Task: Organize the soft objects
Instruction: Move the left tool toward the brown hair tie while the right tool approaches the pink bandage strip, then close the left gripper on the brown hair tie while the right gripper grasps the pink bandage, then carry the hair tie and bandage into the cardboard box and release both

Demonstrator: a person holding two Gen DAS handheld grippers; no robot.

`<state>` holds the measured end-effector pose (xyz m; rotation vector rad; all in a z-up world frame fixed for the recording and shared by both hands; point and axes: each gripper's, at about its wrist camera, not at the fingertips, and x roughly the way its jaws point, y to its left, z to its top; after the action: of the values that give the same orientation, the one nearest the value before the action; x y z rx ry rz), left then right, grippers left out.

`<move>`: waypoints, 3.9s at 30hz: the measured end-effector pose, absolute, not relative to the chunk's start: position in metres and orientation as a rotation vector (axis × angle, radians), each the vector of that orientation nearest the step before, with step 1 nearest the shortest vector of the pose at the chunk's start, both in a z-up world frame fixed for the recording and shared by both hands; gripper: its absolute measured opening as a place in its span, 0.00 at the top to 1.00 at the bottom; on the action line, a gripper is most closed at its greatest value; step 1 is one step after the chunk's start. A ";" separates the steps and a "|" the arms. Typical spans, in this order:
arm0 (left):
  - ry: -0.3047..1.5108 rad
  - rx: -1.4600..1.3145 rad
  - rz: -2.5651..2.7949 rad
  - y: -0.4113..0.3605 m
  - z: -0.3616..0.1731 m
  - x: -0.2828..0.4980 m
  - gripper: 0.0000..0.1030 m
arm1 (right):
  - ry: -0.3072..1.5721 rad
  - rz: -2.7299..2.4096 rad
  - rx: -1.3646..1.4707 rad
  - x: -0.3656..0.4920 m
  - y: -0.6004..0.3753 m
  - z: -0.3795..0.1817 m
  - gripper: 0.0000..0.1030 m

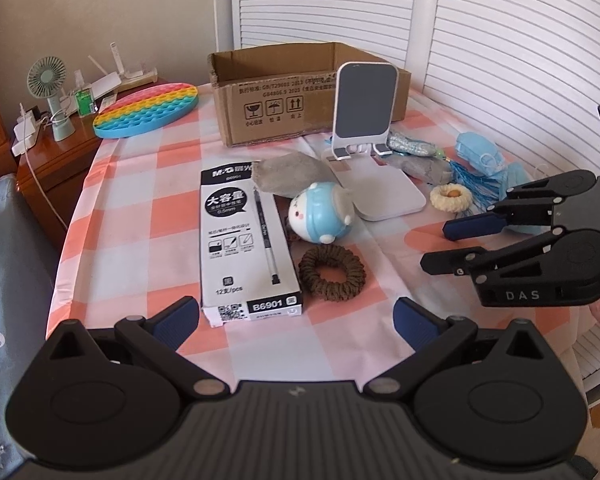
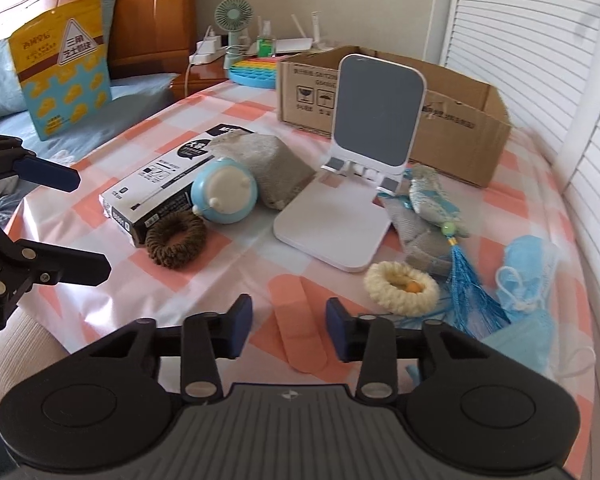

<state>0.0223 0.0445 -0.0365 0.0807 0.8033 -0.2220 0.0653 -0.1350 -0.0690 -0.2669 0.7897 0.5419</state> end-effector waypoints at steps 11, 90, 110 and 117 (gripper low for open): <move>0.780 0.111 -0.358 0.017 -0.037 0.031 0.01 | 0.785 0.414 -0.239 0.054 -0.153 -0.067 0.71; 0.873 0.158 -0.404 -0.008 -0.056 0.083 0.52 | 0.750 0.542 -0.259 0.059 -0.165 -0.068 0.72; 0.858 0.159 -0.403 0.003 -0.049 0.078 0.62 | 0.733 0.555 -0.223 0.065 -0.152 -0.058 0.77; 0.853 0.146 -0.393 0.005 -0.052 0.078 0.58 | 0.762 0.550 -0.242 0.068 -0.146 -0.068 0.62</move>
<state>0.0781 0.0046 -0.0517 0.1456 0.8534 -0.3932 0.0676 -0.1460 -0.0675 -0.2415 0.7624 0.5497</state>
